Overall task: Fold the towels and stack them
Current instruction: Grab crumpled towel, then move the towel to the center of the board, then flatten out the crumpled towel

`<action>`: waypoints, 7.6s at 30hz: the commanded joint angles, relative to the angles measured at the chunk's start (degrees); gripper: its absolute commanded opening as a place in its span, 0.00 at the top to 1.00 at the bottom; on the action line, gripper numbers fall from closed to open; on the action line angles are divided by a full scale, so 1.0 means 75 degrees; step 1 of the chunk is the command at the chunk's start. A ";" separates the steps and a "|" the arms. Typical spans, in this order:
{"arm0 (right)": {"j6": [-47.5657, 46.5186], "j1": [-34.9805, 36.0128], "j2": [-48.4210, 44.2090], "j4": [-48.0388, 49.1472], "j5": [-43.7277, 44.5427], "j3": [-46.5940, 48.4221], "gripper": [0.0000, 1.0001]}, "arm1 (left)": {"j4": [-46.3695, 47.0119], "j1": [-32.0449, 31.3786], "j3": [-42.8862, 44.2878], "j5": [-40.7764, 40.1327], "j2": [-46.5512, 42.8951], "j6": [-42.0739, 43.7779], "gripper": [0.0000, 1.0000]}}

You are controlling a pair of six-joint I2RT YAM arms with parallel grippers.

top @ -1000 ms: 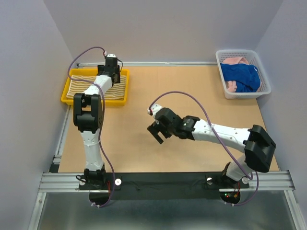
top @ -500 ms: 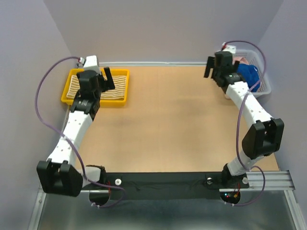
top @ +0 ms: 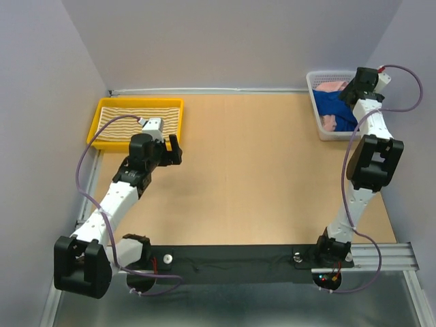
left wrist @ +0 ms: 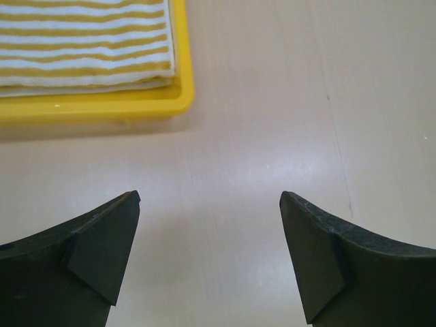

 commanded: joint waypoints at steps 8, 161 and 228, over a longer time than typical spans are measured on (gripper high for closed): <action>-0.0039 -0.0331 0.1429 0.0233 -0.0260 0.1637 0.68 | 0.0629 -0.0040 0.0302 0.0151 0.0425 0.0162 0.05; 0.0137 0.4650 -0.6095 0.0490 -0.4069 -0.8592 0.27 | -0.4128 -0.6250 0.5375 -0.3633 0.5744 -0.1913 0.41; 0.2164 0.5036 -0.5252 0.3971 -0.6076 -0.9965 0.35 | -0.3414 -0.5185 0.3047 -0.4513 0.2913 -0.2931 1.00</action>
